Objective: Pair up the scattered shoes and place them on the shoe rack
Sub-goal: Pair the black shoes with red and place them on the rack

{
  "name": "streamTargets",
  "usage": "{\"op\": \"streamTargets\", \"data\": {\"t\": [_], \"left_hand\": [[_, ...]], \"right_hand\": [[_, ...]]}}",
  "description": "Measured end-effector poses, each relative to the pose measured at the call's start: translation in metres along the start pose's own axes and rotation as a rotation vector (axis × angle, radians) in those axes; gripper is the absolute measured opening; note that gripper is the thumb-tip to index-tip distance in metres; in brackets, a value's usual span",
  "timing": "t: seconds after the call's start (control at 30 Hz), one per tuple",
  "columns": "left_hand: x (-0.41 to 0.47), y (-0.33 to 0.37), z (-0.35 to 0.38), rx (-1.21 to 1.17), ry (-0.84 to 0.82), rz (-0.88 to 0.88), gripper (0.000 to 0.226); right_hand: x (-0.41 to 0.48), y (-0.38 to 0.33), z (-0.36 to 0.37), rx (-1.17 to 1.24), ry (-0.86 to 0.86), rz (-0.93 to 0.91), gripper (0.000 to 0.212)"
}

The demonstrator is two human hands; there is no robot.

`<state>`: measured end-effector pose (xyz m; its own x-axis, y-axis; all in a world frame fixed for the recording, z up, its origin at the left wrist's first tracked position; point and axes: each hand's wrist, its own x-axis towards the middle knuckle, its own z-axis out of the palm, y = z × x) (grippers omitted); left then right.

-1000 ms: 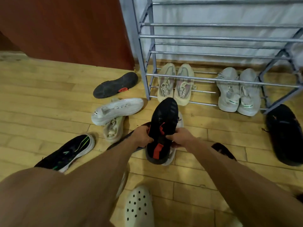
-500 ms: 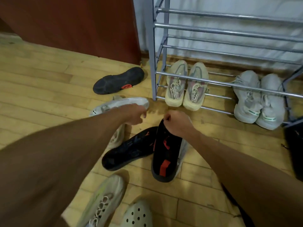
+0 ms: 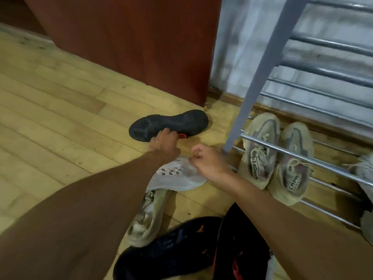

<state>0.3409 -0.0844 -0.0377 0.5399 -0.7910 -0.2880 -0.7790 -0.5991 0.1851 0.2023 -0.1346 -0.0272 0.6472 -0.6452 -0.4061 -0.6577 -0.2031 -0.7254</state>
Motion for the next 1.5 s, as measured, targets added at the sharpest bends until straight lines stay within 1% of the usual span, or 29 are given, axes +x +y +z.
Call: {"op": "streamTargets", "data": {"t": [0.07, 0.13, 0.23, 0.33, 0.4, 0.47, 0.53, 0.6, 0.67, 0.73, 0.83, 0.9, 0.93, 0.97, 1.0, 1.1, 1.17, 1.27, 1.33, 1.37, 1.4, 1.47, 1.5], "left_hand": [[0.019, -0.014, 0.005, -0.003, 0.054, -0.013, 0.056], [0.037, -0.028, 0.009, 0.026, 0.073, 0.003, 0.071], [0.061, -0.041, 0.014, 0.094, 0.005, 0.03, 0.094], [0.076, -0.038, 0.009, 0.142, -0.082, 0.043, 0.104], [0.08, -0.03, 0.01, 0.131, -0.076, 0.04, 0.1], [0.082, -0.022, 0.012, 0.147, 0.02, 0.032, 0.089], [0.076, -0.014, 0.011, 0.297, 0.063, 0.06, 0.081], [0.067, -0.009, 0.009, 0.43, 0.105, 0.133, 0.078], [0.057, -0.007, 0.009, 0.483, 0.189, 0.212, 0.077], [0.044, -0.002, 0.007, 0.506, 0.251, 0.3, 0.08], [0.018, -0.001, -0.006, 0.475, 0.308, 0.364, 0.087], [-0.003, -0.006, -0.015, 0.449, 0.383, 0.378, 0.091], [-0.017, -0.008, -0.018, 0.431, 0.416, 0.382, 0.092], [-0.032, -0.008, -0.023, 0.415, 0.439, 0.398, 0.091], [-0.048, -0.007, -0.027, 0.403, 0.461, 0.427, 0.088], [-0.1, 0.011, -0.043, 0.347, 0.498, 0.547, 0.082], [-0.127, 0.027, -0.053, 0.286, 0.516, 0.626, 0.079], [-0.164, 0.057, -0.066, 0.243, 0.496, 0.753, 0.081], [-0.183, 0.078, -0.071, 0.233, 0.429, 0.834, 0.087], [-0.194, 0.088, -0.071, 0.235, 0.389, 0.867, 0.089], [-0.204, 0.098, -0.071, 0.24, 0.352, 0.899, 0.088], [-0.225, 0.118, -0.069, 0.226, 0.256, 0.963, 0.081], [-0.233, 0.126, -0.067, 0.21, 0.201, 0.982, 0.08]], "right_hand": [[0.012, 0.007, 0.004, -0.019, 0.016, 0.009, 0.034], [0.019, 0.015, 0.006, -0.006, 0.011, 0.011, 0.04], [0.021, 0.024, 0.009, -0.005, -0.005, 0.013, 0.045], [0.023, 0.034, 0.008, -0.001, 0.024, 0.004, 0.038], [0.022, 0.039, 0.008, 0.007, 0.017, -0.002, 0.035], [0.019, 0.042, 0.007, -0.009, -0.008, -0.018, 0.034], [0.016, 0.043, 0.008, -0.024, -0.039, -0.039, 0.031], [0.01, 0.042, 0.008, 0.004, -0.048, -0.04, 0.028], [0.006, 0.038, 0.009, 0.043, -0.037, -0.026, 0.027], [0.0, 0.034, 0.009, 0.096, -0.032, 0.016, 0.025], [-0.011, 0.029, 0.007, 0.26, -0.019, 0.119, 0.022], [-0.029, 0.024, 0.001, 0.519, -0.007, 0.236, 0.005], [-0.042, 0.019, -0.002, 0.698, -0.026, 0.309, 0.004], [-0.055, 0.015, -0.006, 0.873, -0.059, 0.375, 0.009], [-0.07, 0.01, -0.01, 0.996, -0.106, 0.419, 0.013], [-0.115, 0.008, -0.018, 1.149, -0.251, 0.44, 0.021], [-0.14, 0.011, -0.019, 1.263, -0.296, 0.439, 0.028], [-0.18, 0.02, -0.025, 1.458, -0.3, 0.363, 0.034], [-0.204, 0.025, -0.033, 1.611, -0.278, 0.285, 0.049], [-0.214, 0.029, -0.037, 1.657, -0.251, 0.28, 0.056], [-0.225, 0.03, -0.041, 1.686, -0.221, 0.291, 0.056], [-0.247, 0.035, -0.047, 1.724, -0.126, 0.351, 0.035], [-0.257, 0.04, -0.05, 1.705, -0.059, 0.359, 0.031]]}}
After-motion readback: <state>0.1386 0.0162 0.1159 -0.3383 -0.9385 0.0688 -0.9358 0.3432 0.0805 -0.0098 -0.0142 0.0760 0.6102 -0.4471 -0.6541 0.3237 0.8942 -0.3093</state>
